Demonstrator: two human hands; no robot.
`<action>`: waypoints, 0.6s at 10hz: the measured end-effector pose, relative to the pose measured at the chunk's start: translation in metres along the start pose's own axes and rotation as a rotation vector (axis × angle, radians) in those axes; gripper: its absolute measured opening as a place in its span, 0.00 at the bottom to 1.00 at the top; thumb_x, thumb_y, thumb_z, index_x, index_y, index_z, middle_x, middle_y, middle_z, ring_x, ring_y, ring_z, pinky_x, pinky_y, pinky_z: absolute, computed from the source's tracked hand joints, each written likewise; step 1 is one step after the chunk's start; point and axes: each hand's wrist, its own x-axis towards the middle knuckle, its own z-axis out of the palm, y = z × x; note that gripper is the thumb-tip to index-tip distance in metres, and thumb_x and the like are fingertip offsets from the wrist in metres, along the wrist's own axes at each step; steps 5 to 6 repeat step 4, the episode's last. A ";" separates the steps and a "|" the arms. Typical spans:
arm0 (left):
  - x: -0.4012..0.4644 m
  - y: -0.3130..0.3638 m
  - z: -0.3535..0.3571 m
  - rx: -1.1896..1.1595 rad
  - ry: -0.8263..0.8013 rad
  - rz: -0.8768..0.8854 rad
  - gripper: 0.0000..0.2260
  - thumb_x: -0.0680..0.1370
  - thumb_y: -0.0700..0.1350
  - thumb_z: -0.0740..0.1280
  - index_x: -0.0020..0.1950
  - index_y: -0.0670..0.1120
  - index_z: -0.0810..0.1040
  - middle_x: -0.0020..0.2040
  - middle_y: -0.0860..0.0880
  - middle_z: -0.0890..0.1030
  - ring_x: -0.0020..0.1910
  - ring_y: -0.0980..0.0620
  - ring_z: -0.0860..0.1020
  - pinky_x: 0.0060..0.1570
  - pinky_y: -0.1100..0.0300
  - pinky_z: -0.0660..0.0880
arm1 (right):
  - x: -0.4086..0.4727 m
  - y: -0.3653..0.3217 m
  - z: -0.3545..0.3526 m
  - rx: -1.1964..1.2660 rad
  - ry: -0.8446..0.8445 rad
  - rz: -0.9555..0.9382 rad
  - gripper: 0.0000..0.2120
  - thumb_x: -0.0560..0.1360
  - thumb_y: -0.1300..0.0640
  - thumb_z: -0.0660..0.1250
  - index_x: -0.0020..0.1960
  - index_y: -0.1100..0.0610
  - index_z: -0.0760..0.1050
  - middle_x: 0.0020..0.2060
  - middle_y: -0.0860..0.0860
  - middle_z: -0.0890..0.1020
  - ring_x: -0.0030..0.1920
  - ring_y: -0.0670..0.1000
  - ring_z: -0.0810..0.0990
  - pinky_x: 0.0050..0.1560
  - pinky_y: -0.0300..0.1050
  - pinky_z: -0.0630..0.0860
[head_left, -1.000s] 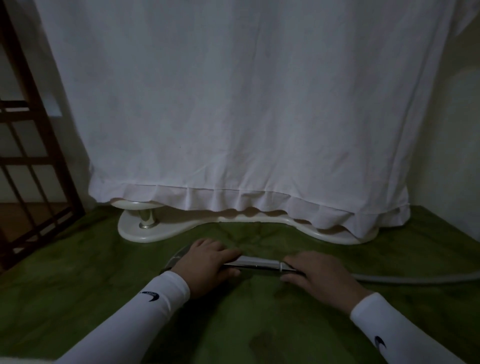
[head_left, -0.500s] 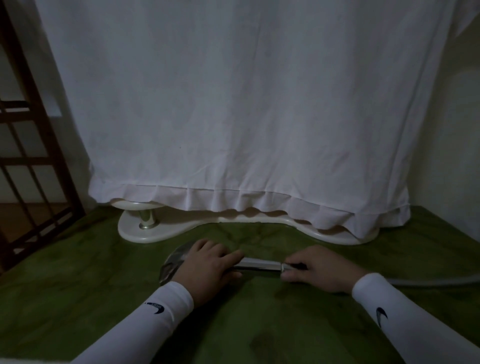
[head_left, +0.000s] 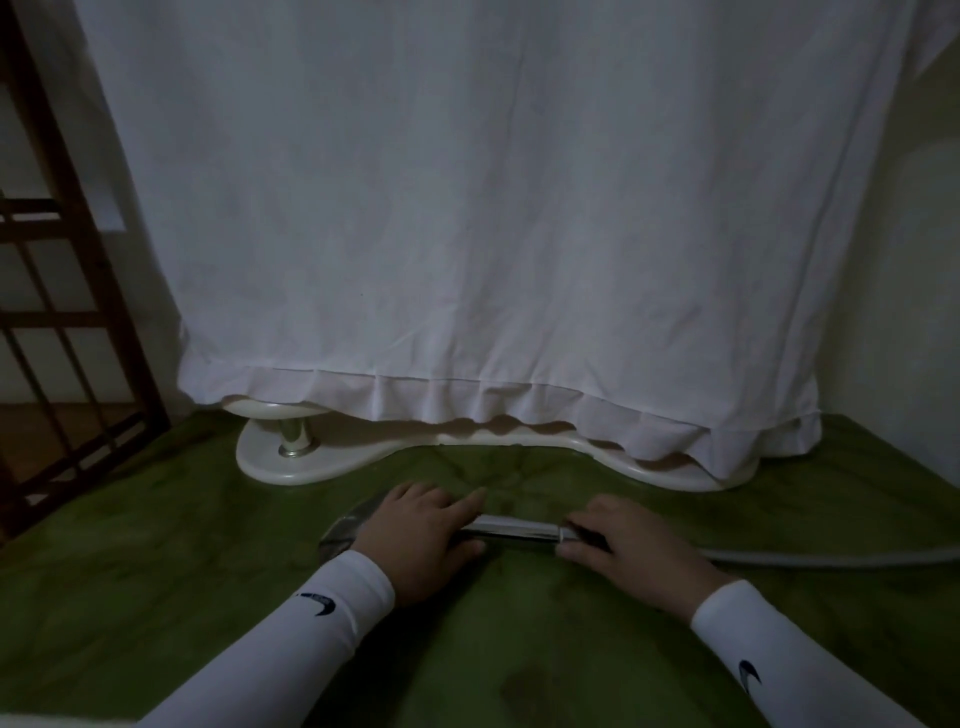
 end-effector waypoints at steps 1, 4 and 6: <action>-0.003 0.002 0.001 0.008 -0.015 -0.021 0.27 0.75 0.64 0.49 0.72 0.56 0.55 0.62 0.47 0.74 0.61 0.45 0.70 0.65 0.49 0.63 | -0.002 0.000 0.004 0.027 0.050 -0.008 0.16 0.75 0.38 0.61 0.53 0.47 0.77 0.46 0.45 0.75 0.45 0.43 0.73 0.48 0.41 0.74; -0.052 0.014 -0.030 -0.254 0.163 -0.118 0.20 0.75 0.60 0.53 0.65 0.58 0.68 0.61 0.55 0.75 0.59 0.58 0.71 0.61 0.61 0.69 | -0.023 -0.002 -0.005 0.055 0.132 0.051 0.17 0.76 0.38 0.61 0.60 0.44 0.74 0.51 0.43 0.75 0.50 0.41 0.72 0.51 0.38 0.73; -0.052 0.014 -0.030 -0.254 0.163 -0.118 0.20 0.75 0.60 0.53 0.65 0.58 0.68 0.61 0.55 0.75 0.59 0.58 0.71 0.61 0.61 0.69 | -0.023 -0.002 -0.005 0.055 0.132 0.051 0.17 0.76 0.38 0.61 0.60 0.44 0.74 0.51 0.43 0.75 0.50 0.41 0.72 0.51 0.38 0.73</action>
